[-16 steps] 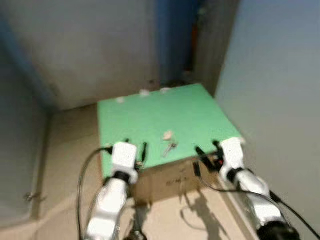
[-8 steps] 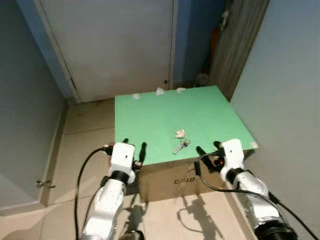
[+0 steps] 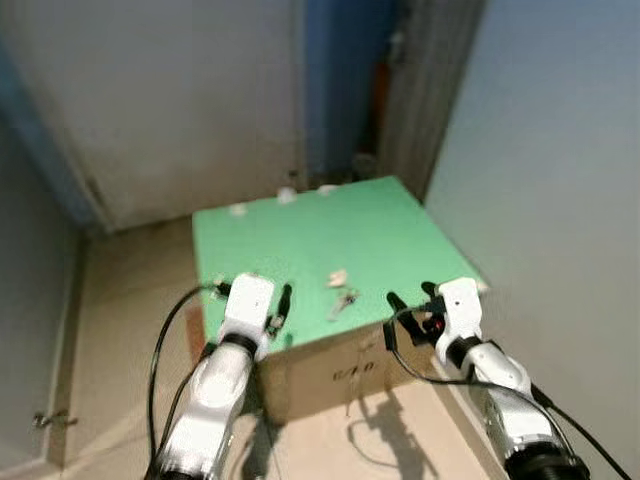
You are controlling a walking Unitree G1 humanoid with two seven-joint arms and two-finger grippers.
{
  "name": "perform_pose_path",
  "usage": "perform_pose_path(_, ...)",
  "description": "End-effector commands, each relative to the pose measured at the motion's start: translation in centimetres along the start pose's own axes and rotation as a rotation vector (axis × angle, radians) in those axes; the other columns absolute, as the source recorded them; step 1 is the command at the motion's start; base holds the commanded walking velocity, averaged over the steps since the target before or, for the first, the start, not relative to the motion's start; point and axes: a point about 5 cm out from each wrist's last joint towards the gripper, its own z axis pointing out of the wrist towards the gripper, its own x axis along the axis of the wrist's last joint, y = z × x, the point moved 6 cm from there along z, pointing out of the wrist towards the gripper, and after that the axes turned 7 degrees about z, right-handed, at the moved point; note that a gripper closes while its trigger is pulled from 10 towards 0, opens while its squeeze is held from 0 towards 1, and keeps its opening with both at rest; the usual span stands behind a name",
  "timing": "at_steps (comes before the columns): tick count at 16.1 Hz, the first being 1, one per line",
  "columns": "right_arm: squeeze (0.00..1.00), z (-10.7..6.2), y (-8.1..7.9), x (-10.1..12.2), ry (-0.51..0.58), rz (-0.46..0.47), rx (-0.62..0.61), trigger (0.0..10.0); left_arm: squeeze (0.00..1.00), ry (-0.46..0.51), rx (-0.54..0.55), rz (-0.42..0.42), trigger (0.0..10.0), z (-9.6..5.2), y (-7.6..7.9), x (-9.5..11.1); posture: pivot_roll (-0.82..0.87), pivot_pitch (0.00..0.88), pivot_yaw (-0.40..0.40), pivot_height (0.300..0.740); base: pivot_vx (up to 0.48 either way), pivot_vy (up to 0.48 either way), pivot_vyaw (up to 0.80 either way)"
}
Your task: Hang keys on a hook
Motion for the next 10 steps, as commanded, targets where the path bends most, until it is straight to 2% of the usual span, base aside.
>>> perform_pose_path(1,0.0,0.0,0.2,0.4,0.014,-0.011,-0.001,10.0,0.0,0.015,-0.05,0.032,10.0,0.5,1.0,0.9,-0.17,0.0,0.023,0.74,0.48,0.0,0.0)
perform_pose_path(7,0.0,0.0,-0.3,0.2,0.012,-0.004,0.009,10.0,0.0,0.045,-0.174,0.073,10.0,2.4,4.4,3.3,-0.17,0.0,0.029,0.74,0.458,0.0,0.0)
perform_pose_path(9,0.0,0.0,-0.6,-0.1,0.005,-0.003,0.018,10.0,0.0,0.063,-0.256,0.101,10.0,3.5,6.6,4.8,-0.17,0.0,0.027,0.74,0.0,0.0,0.0)
perform_pose_path(10,0.0,0.0,-0.8,-0.1,0.002,-0.006,0.025,10.0,0.0,0.073,-0.279,0.105,10.0,4.0,7.1,5.5,-0.17,0.0,0.029,0.74,0.0,0.0,0.0)
